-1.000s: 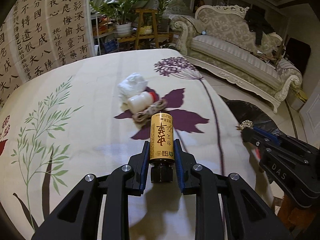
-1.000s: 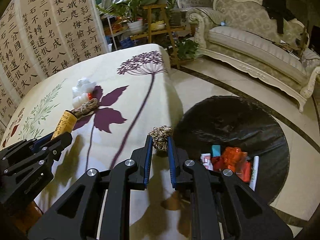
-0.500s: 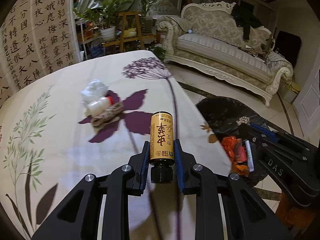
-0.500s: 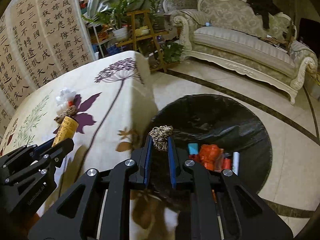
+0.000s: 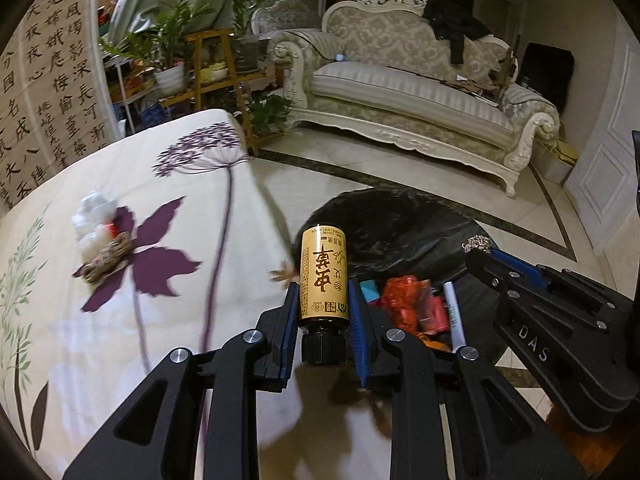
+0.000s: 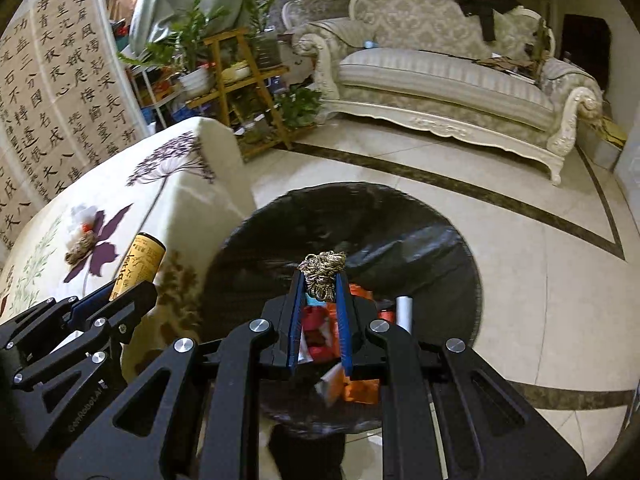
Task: Collect trash
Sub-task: 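Carry the gold bottle and twine over the bin and open both tools, then move both tools back to the bed, right tool toward the twine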
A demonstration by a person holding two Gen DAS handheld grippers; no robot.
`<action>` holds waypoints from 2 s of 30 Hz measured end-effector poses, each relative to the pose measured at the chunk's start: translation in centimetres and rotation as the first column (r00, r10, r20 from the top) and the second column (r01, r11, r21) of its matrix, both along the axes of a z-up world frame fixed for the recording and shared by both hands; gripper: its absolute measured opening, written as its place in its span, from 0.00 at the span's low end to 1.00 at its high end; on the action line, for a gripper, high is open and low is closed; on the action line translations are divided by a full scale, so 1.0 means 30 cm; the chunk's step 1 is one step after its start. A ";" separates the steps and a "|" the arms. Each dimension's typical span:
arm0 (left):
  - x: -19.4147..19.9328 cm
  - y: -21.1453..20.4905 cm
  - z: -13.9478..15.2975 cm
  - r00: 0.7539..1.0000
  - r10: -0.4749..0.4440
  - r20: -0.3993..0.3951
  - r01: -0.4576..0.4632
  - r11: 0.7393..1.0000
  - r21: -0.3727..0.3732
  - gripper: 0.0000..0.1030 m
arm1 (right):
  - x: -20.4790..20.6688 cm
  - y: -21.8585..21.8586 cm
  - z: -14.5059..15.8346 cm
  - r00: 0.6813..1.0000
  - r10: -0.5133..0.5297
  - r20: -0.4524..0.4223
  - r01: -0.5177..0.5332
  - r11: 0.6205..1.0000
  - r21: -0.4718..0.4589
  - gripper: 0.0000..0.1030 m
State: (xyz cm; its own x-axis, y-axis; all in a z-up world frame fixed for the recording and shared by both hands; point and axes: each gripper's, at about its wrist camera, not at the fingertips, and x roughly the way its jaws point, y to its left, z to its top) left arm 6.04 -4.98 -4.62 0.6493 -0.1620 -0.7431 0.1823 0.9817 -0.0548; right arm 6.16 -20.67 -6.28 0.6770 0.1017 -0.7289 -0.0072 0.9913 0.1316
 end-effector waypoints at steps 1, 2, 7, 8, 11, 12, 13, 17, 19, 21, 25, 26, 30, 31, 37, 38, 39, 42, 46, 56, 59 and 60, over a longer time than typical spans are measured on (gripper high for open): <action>0.004 -0.012 -0.002 1.000 -0.003 0.000 0.003 1.000 0.003 0.24 | 0.003 -0.009 -0.002 1.000 -0.006 -0.001 0.006 1.000 -0.001 0.15; 0.008 -0.021 -0.003 1.000 -0.006 0.001 0.006 1.000 0.005 0.24 | 0.006 -0.022 -0.006 1.000 -0.014 -0.002 0.014 1.000 -0.002 0.15; 0.023 -0.054 -0.010 1.000 -0.013 -0.003 0.013 1.000 0.015 0.24 | 0.020 -0.061 -0.020 0.999 -0.031 -0.008 0.031 1.000 -0.004 0.15; 0.026 -0.057 -0.011 1.000 -0.012 -0.004 0.012 1.000 0.018 0.24 | 0.023 -0.067 -0.024 0.999 -0.035 -0.010 0.035 0.999 -0.003 0.16; 0.033 -0.062 -0.015 1.000 -0.004 -0.008 0.005 1.000 0.021 0.24 | 0.026 -0.077 -0.033 0.999 -0.040 -0.017 0.040 0.999 0.002 0.17; 0.035 -0.065 -0.016 1.000 -0.003 -0.011 0.004 1.000 0.022 0.25 | 0.025 -0.078 -0.035 0.999 -0.042 -0.017 0.043 0.999 0.003 0.18; 0.035 -0.066 -0.016 1.000 -0.003 -0.012 0.003 1.000 0.022 0.28 | 0.026 -0.079 -0.037 0.999 -0.044 -0.017 0.044 0.999 0.002 0.23; 0.039 -0.065 -0.014 1.000 -0.002 -0.013 0.003 1.000 0.021 0.37 | 0.028 -0.081 -0.038 0.998 -0.057 -0.019 0.057 0.998 0.010 0.26; 0.039 -0.063 -0.014 1.000 0.000 -0.012 0.001 1.000 0.020 0.42 | 0.028 -0.082 -0.036 0.998 -0.061 -0.017 0.061 0.998 0.008 0.26; 0.038 -0.060 -0.010 1.000 0.004 -0.010 -0.004 1.000 0.013 0.45 | 0.029 -0.082 -0.033 0.998 -0.063 -0.015 0.063 0.998 0.009 0.26; 0.036 -0.047 0.000 1.000 0.015 -0.006 -0.015 1.000 0.003 0.51 | 0.030 -0.075 -0.025 0.998 -0.061 -0.010 0.061 0.998 0.008 0.27; 0.035 -0.042 0.001 1.000 0.018 -0.005 -0.018 1.000 0.002 0.52 | 0.031 -0.073 -0.024 0.998 -0.059 -0.010 0.060 0.998 0.010 0.27; 0.030 -0.010 0.008 0.999 0.038 0.004 -0.038 0.999 0.003 0.57 | 0.029 -0.051 -0.017 0.999 -0.049 -0.008 0.049 0.999 0.014 0.34; 0.027 0.002 0.009 0.999 0.045 0.005 -0.045 0.999 0.001 0.57 | 0.028 -0.045 -0.015 0.999 -0.046 -0.005 0.046 0.999 0.013 0.37; 0.023 0.115 0.023 0.993 0.115 0.010 -0.115 0.993 0.002 0.61 | 0.039 0.037 0.000 1.000 0.003 -0.007 -0.003 1.000 0.027 0.37; 0.023 0.141 0.024 0.991 0.132 0.009 -0.132 0.991 0.004 0.61 | 0.040 0.054 0.002 1.000 0.015 -0.006 -0.015 0.999 0.030 0.37; 0.022 0.161 0.025 0.989 0.147 0.009 -0.147 0.989 0.006 0.61 | 0.043 0.079 0.006 1.000 0.030 -0.004 -0.029 0.999 0.030 0.37; 0.014 0.249 0.023 0.980 0.201 0.006 -0.201 0.979 0.014 0.61 | 0.055 0.147 0.019 0.997 0.075 -0.001 -0.075 0.997 0.033 0.37; 0.000 0.363 0.020 0.963 0.270 0.002 -0.270 0.963 0.023 0.61 | 0.066 0.261 0.034 0.989 0.151 0.002 -0.151 0.988 0.032 0.38; -0.032 0.616 0.025 0.913 0.407 0.025 -0.408 0.911 0.058 0.61 | 0.081 0.593 0.055 0.939 0.344 -0.008 -0.343 0.939 0.034 0.39; -0.031 0.670 0.023 0.905 0.425 0.026 -0.426 0.903 0.059 0.61 | 0.087 0.677 0.054 0.923 0.384 -0.017 -0.383 0.923 0.032 0.45; -0.032 0.687 0.022 0.902 0.432 0.027 -0.432 0.900 0.060 0.61 | 0.087 0.698 0.054 0.919 0.393 -0.019 -0.392 0.919 0.030 0.45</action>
